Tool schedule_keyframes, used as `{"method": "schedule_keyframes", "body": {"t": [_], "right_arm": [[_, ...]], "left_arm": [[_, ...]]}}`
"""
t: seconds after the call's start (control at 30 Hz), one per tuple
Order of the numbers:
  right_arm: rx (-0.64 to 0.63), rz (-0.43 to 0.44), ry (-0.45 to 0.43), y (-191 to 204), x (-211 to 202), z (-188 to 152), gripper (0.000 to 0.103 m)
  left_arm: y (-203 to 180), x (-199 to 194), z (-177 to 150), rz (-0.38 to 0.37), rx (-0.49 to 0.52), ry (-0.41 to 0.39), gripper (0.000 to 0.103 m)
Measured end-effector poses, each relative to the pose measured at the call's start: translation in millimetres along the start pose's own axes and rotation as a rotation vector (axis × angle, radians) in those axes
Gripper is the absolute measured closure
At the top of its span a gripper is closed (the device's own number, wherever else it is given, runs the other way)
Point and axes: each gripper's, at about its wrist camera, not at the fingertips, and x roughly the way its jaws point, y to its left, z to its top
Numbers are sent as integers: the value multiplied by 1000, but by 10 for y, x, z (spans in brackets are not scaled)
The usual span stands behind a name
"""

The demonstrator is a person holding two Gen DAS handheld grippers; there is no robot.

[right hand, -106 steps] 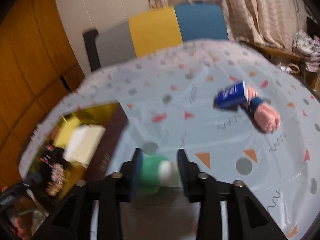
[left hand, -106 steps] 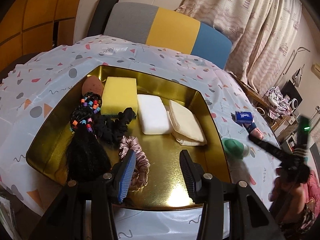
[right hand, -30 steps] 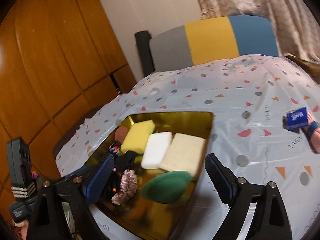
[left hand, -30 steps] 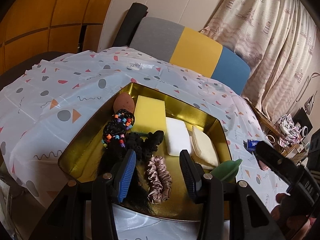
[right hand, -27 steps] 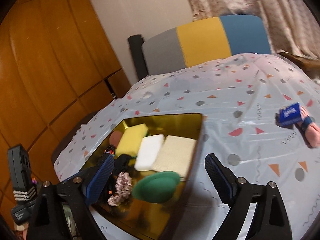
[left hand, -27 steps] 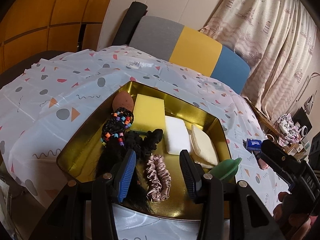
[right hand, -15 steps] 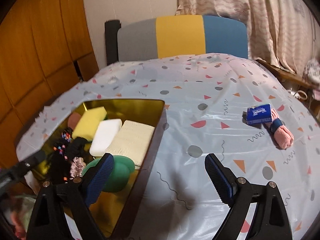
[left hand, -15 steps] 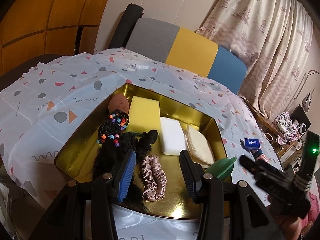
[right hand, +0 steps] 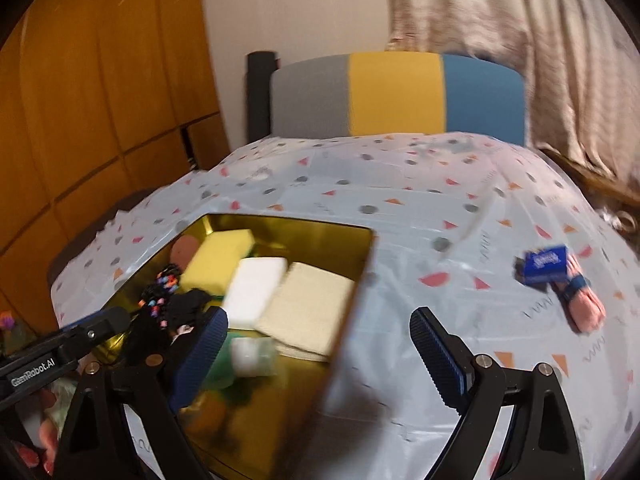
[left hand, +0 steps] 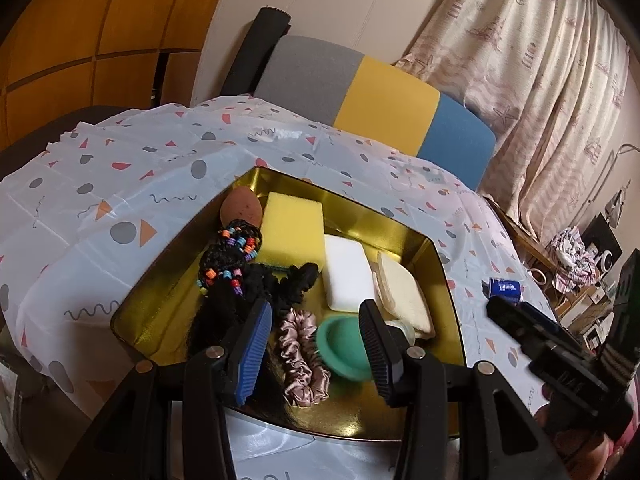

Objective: Organize soft objects
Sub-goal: 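Grasp the rolled pink towel with the right tool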

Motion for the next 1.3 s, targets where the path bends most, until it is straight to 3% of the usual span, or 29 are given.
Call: {"method": "schedule_keyframes", "body": {"t": [0.13,0.4,0.63,0.87,1.0,1.1,1.2,1.27,1.3], "right_arm": [[77,-29,16,-351,-66,-95,9],[154,-135,90,-1058,-90,-444,9],[222,-226,112,-1747,-172,-626,9],[263,-339,80,-2461,-86,-274,9],[269,-390,101,-2829,245,55,10],[246,-426,166,-3008,568,192,15],[207,-428,233,-3077,828,201,31],[189,-411,266,-3078,921,165,49],[185,-402,276,-3064,934,142,51]], "left_arm": [[-126,36,-55,-44,40,26,57],[-695,135,-263,-217,179,138,57],[-1218,208,-363,-280,275,198,53],[-1600,276,-472,-307,327,250,53],[-1698,272,-533,-314,345,264,53],[-1731,260,-556,-305,362,268,53],[-1737,291,-550,-301,357,280,53],[-1745,314,-544,-293,353,284,53],[-1753,328,-538,-294,351,286,53]]}}
